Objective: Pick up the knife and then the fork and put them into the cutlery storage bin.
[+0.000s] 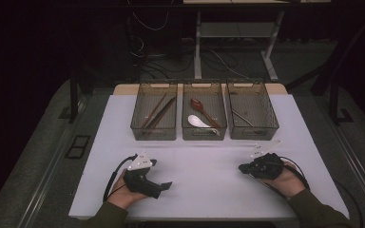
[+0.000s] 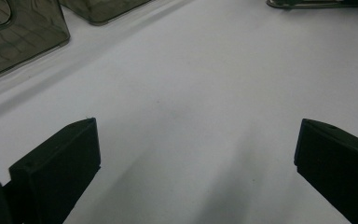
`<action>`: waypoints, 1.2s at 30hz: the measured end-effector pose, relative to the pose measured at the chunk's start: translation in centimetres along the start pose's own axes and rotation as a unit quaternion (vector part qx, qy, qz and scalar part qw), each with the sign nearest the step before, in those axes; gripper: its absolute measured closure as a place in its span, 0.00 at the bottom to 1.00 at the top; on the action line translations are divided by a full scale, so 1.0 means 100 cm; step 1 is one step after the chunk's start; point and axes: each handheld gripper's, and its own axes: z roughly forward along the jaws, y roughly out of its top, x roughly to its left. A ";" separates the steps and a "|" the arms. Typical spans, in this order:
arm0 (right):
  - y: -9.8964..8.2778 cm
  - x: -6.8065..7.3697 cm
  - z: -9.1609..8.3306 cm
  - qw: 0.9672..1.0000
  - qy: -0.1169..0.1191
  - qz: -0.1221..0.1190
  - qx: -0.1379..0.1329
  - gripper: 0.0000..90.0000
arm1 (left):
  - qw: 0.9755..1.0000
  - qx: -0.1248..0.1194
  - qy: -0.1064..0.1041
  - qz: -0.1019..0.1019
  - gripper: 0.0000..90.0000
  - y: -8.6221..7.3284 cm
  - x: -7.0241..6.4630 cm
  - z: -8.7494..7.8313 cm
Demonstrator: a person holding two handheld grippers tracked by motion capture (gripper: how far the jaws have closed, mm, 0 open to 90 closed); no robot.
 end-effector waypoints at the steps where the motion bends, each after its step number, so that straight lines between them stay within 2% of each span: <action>1: 0.002 -0.001 -0.004 1.000 0.002 0.004 -0.001 0.88 | 1.000 0.000 0.000 -0.001 0.00 0.000 0.000 0.000; 5: 0.007 -0.003 -0.019 1.000 -0.002 0.020 0.004 0.79 | 1.000 0.000 0.000 0.000 0.00 0.000 0.000 0.000; 7: 0.006 -0.004 -0.024 0.999 -0.009 0.029 0.012 0.72 | 1.000 -0.001 0.000 -0.001 0.00 0.000 0.000 0.000; 11: 0.002 -0.007 -0.034 0.998 -0.028 0.042 0.040 0.67 | 1.000 -0.002 0.000 -0.001 0.00 0.000 0.000 0.000; 16: -0.007 -0.008 -0.039 0.994 -0.036 0.050 0.094 0.66 | 1.000 -0.001 0.000 -0.001 0.00 0.000 0.000 0.000; 23: -0.013 -0.007 -0.038 0.984 -0.038 0.067 0.162 0.70 | 1.000 -0.001 0.000 -0.001 0.00 0.000 0.000 0.000; 31: -0.014 -0.002 -0.031 0.976 -0.021 0.065 0.207 0.75 | 1.000 -0.002 -0.001 -0.001 0.00 0.000 0.000 0.000; 36: -0.011 0.001 -0.026 0.974 -0.016 0.053 0.222 0.80 | 1.000 -0.001 -0.001 -0.001 0.00 0.000 0.000 0.000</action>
